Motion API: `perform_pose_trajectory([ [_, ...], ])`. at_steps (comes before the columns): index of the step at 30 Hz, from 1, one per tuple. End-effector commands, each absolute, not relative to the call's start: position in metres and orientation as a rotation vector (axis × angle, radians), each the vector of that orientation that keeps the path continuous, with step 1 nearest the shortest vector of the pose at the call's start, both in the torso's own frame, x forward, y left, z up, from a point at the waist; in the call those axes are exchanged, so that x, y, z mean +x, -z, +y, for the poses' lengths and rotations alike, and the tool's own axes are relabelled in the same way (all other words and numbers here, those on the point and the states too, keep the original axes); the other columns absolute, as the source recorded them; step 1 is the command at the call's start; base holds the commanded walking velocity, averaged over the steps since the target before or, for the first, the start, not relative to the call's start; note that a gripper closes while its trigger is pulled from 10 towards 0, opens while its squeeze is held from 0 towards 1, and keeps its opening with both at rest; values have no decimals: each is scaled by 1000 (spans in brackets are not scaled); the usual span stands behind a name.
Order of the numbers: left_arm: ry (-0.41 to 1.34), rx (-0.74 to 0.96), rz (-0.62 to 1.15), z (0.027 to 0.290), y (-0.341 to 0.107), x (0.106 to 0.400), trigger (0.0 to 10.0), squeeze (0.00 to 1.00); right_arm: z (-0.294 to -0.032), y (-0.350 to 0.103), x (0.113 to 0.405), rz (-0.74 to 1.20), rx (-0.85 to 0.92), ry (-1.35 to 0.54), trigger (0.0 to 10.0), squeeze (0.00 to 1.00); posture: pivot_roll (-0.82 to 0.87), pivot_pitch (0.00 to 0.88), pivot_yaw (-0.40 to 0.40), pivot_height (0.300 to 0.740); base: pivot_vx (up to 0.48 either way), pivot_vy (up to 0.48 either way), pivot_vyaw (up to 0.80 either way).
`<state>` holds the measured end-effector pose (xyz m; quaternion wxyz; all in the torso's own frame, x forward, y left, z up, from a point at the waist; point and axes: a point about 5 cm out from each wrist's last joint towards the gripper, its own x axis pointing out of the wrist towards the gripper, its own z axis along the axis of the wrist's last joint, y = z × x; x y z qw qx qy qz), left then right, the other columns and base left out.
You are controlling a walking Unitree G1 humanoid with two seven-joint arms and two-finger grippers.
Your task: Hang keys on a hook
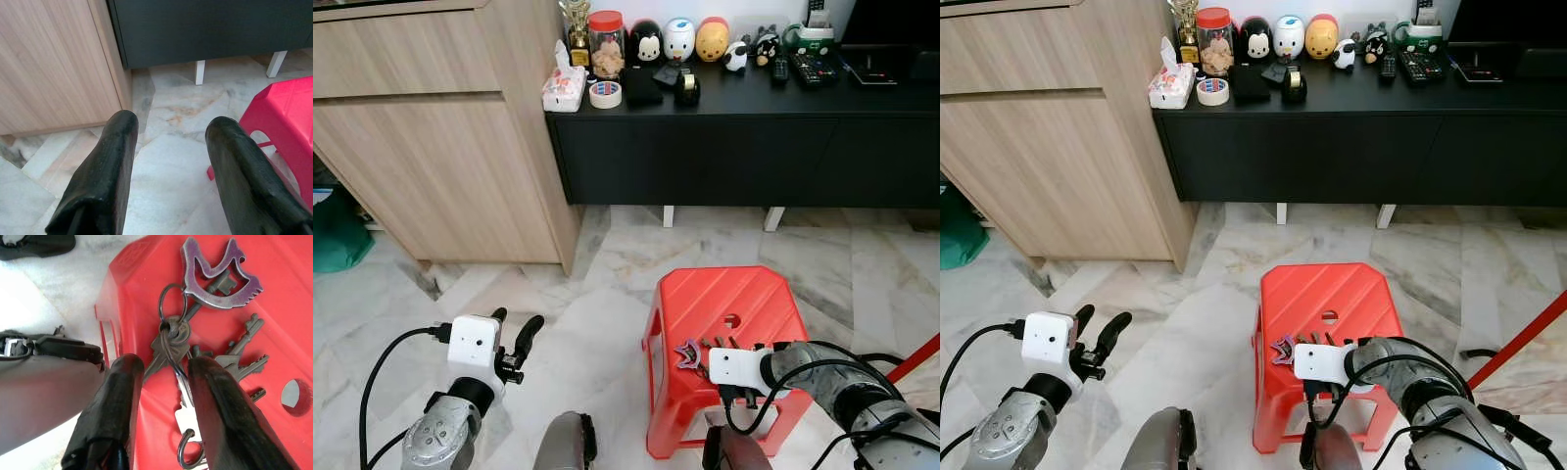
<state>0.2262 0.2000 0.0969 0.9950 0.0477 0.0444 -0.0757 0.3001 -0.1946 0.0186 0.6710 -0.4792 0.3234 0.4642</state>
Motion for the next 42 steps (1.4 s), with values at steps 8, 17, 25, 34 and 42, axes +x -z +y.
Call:
perform_pose_trajectory([
  [8,144,92,88,202,-101,223,10000,0,-194,-20,305,691,-1172,-992,10000,0,178,116,44,621,0,0,0],
  [17,141,90,89,202,-101,223,10000,0,-190,-23,309,649,-1181,-971,10000,0,180,117,45,621,0,0,0],
  [25,140,93,90,203,-101,224,10000,0,-180,-26,311,596,-1088,-963,10000,0,179,114,46,621,0,0,0],
  [34,139,93,91,203,-101,224,10000,0,-185,-24,310,618,-1136,-959,10000,0,181,114,44,621,0,0,0],
  [42,137,95,92,203,-101,224,10000,0,-190,-19,306,656,-1170,-967,510,0,185,113,42,621,0,0,0],
])
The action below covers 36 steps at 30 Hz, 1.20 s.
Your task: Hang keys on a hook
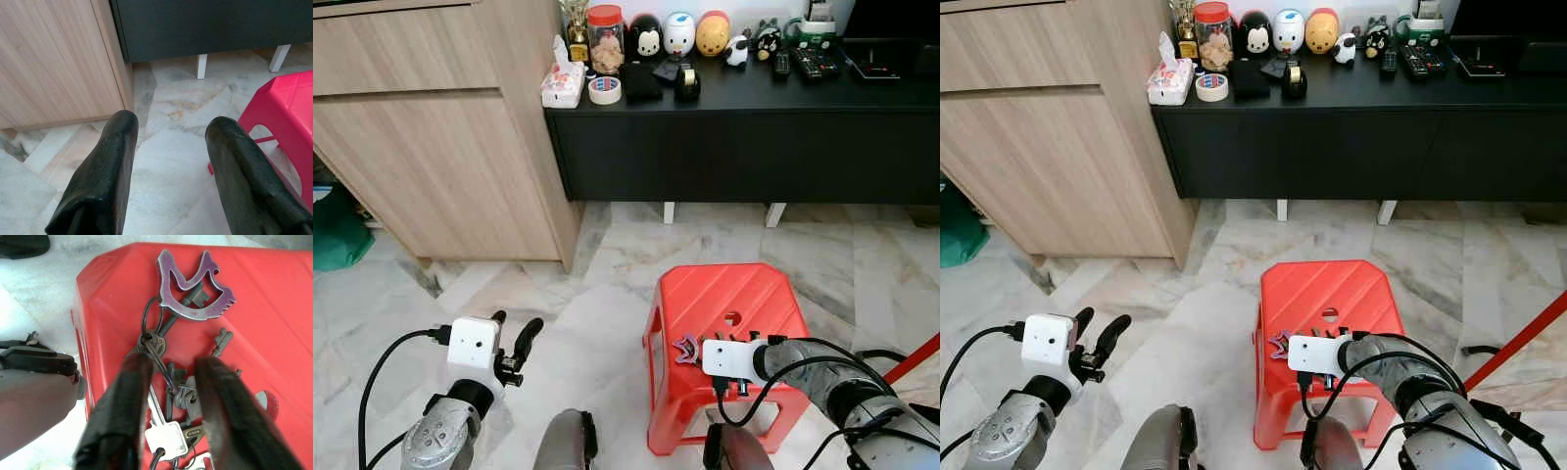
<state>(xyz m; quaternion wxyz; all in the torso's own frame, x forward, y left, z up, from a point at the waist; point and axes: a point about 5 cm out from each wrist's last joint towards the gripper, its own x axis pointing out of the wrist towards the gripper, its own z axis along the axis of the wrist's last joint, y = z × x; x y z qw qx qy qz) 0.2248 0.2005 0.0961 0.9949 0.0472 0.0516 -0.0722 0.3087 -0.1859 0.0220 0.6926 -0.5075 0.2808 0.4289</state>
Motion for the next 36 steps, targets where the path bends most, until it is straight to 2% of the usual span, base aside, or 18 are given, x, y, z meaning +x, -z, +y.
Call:
perform_pose_trajectory([
  [1,137,96,92,202,-101,224,10000,0,-191,-18,305,663,-1183,-970,353,0,185,113,42,621,0,0,0],
  [3,133,97,91,203,-101,224,10000,0,-192,-17,304,667,-1181,-968,353,0,187,115,41,621,0,0,0],
  [4,133,97,91,203,-101,224,10000,0,-192,-17,304,668,-1176,-968,0,0,187,115,41,621,0,0,0],
  [19,131,95,92,203,-101,223,10000,0,-188,-12,300,673,-1155,-980,0,0,187,118,43,621,0,0,0],
  [24,130,98,95,203,-100,224,10000,0,-184,-15,304,630,-1111,-934,0,0,181,112,42,621,0,0,0],
  [25,129,97,97,204,-99,225,10000,0,-180,-19,309,597,-1033,-877,0,0,173,104,38,621,0,0,0],
  [26,129,97,97,204,-99,225,10000,0,-180,-19,309,597,-1033,-877,0,0,173,104,38,621,0,0,0],
  [28,107,118,109,213,-94,227,10000,0,-175,-31,322,495,-938,-708,0,0,154,84,33,621,0,0,0],
  [29,72,119,117,221,-92,228,10000,0,-173,-34,325,472,-892,-671,0,0,154,84,33,621,0,0,0],
  [30,-6,128,150,244,-83,228,10000,0,-170,-39,329,432,-740,-591,0,0,147,64,30,621,0,0,0],
  [31,-19,144,170,251,-78,226,10000,0,-170,-41,330,416,-684,-554,0,0,142,54,30,621,0,0,0],
  [34,-28,173,211,261,-67,224,10000,0,-172,-40,330,402,-561,-458,0,0,124,26,32,621,0,0,0],
  [36,-34,169,239,264,-59,223,10000,0,-175,-40,330,392,-413,-378,0,0,115,10,35,621,0,0,0],
])
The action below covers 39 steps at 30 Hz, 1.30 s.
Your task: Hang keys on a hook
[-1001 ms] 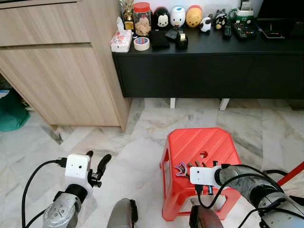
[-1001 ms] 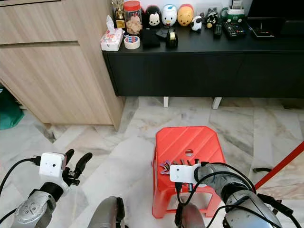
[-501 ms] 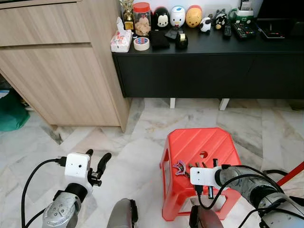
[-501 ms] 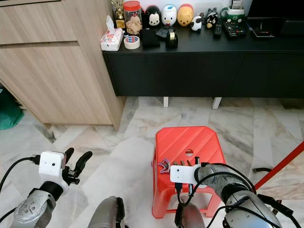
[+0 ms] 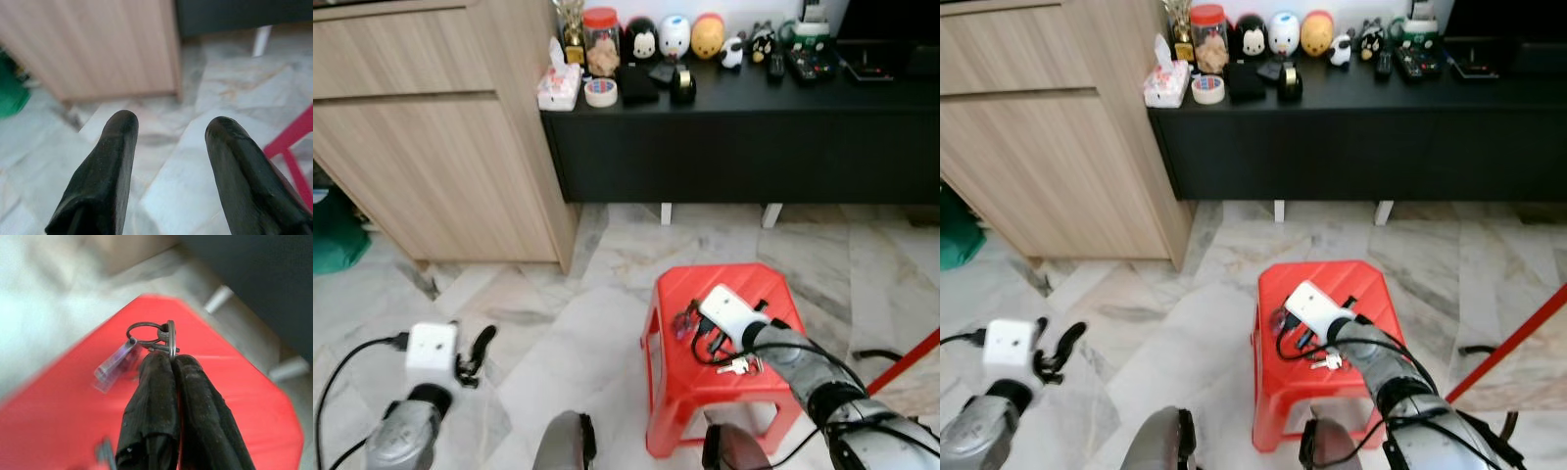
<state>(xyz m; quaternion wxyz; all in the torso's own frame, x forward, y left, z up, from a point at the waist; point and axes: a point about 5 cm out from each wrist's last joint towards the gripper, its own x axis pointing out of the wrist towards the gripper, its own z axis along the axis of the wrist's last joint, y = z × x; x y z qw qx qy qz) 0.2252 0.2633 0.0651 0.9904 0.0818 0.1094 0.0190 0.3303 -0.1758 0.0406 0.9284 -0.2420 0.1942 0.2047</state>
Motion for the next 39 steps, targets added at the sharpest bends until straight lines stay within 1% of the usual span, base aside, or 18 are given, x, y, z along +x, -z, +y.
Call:
perform_pose_trajectory([
  [1,-37,165,253,264,-55,223,10000,0,-175,-40,330,372,-342,-334,0,0,102,0,32,621,0,0,0],
  [2,-41,160,266,264,-50,223,10000,0,-174,-41,329,348,-274,-303,3569,0,98,0,30,621,0,0,0],
  [3,-45,158,274,264,-45,225,10000,0,-173,-42,329,315,-213,-278,8510,0,91,0,27,621,0,0,0],
  [4,-55,149,287,264,-37,227,10000,0,-170,-45,327,257,-114,-226,10000,0,82,0,22,621,0,0,0],
  [5,-61,144,293,265,-35,227,10000,0,-170,-46,326,233,-75,-197,10000,0,82,0,22,621,0,0,0],
  [7,-67,135,321,264,-23,228,10000,0,-172,-47,321,162,62,-61,10000,0,66,0,14,621,0,0,0],
  [9,-68,134,329,263,-21,228,10000,0,-173,-47,319,153,84,-35,10000,0,64,0,13,621,0,0,0],
  [10,-76,124,346,263,-15,227,10000,0,-175,-48,313,120,135,43,10000,0,59,0,10,621,0,0,0],
  [13,-102,108,384,263,-2,223,10000,0,-175,-50,298,62,125,110,10000,0,52,0,0,621,0,0,0],
  [17,-108,91,426,258,12,220,10000,0,-177,-43,287,94,141,97,10000,0,46,0,-12,621,0,0,0],
  [21,-113,75,501,252,30,211,10000,0,-188,-37,282,120,132,94,10000,0,45,0,-31,625,0,0,0],
  [23,-130,65,528,252,35,205,10000,0,-192,-36,281,137,121,101,10000,0,43,0,-33,635,0,0,0],
  [25,-151,46,557,249,43,197,10000,0,-198,-38,281,137,125,98,10000,0,55,0,-48,655,0,0,0],
  [30,-155,64,594,248,50,192,10000,0,-203,-33,283,170,118,106,10000,0,57,0,-53,680,0,0,0],
  [34,-117,106,613,246,52,194,10000,0,-200,-25,280,200,123,78,10000,0,67,0,-46,705,0,0,0],
  [36,-119,107,617,247,52,193,10000,0,-199,-20,277,214,141,80,10000,0,71,0,-38,720,0,0,0],
  [37,-119,107,617,247,52,193,10000,0,-199,-20,277,214,141,80,10000,0,71,0,-38,720,0,0,0],
  [39,-135,99,635,250,54,191,10000,0,-195,-9,270,251,150,78,10000,0,63,0,-23,740,0,0,0],
])
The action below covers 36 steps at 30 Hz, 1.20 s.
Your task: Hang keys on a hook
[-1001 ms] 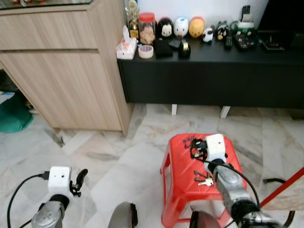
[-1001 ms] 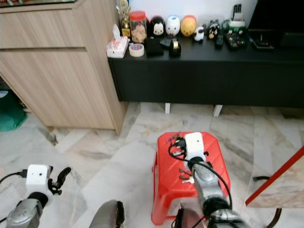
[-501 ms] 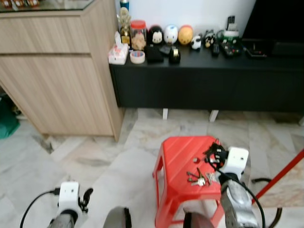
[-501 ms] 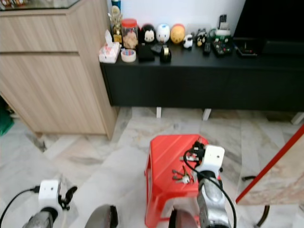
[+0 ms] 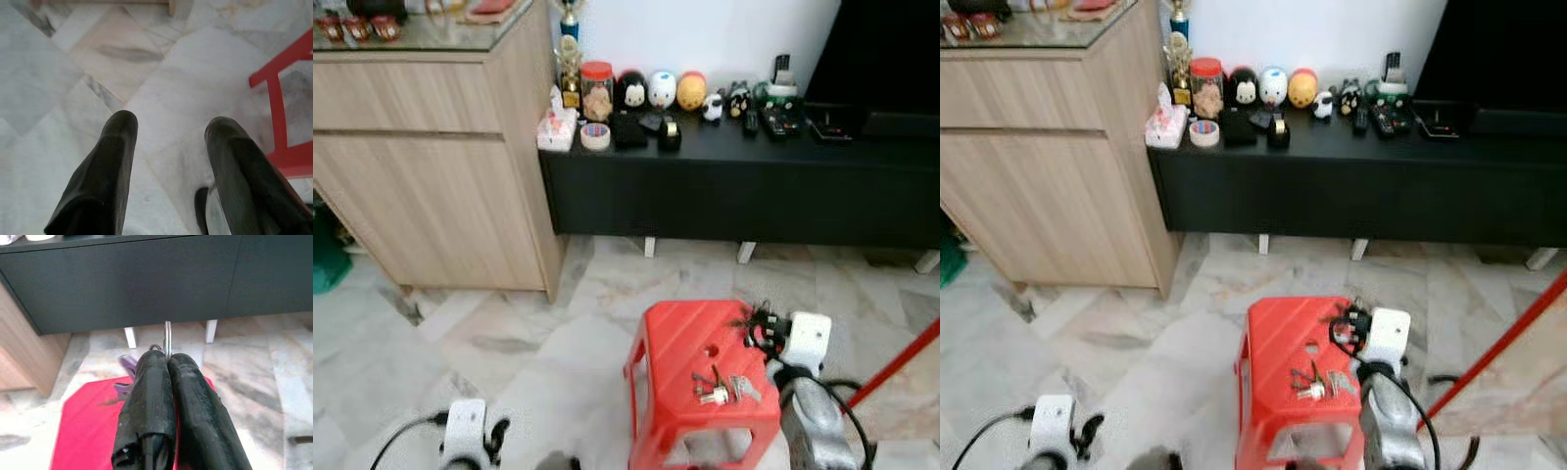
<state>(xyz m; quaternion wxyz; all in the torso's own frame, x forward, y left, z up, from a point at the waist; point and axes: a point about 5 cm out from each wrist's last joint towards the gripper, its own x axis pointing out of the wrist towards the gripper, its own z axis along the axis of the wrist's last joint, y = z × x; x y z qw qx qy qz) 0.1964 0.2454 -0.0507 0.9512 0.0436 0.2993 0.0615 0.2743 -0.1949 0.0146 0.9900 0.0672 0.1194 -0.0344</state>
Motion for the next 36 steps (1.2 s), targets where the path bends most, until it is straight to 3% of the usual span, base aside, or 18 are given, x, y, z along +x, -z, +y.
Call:
perform_pose_trajectory([
  [1,-135,99,635,250,54,191,10000,0,-195,-9,270,251,150,78,10000,0,63,0,-23,740,0,0,0],
  [7,-174,107,699,256,60,181,10000,0,-189,13,254,344,166,62,10000,0,53,0,-14,740,0,0,0],
  [15,-181,72,710,247,64,180,10000,0,-203,39,232,492,241,172,10000,0,65,0,-49,740,0,0,0],
  [30,-119,40,769,222,73,180,10000,0,-196,72,199,789,135,161,10000,0,44,0,-49,740,0,0,0],
  [36,-103,69,804,224,76,176,10000,0,-189,72,201,787,161,155,10000,0,49,0,-38,740,0,0,0],
])
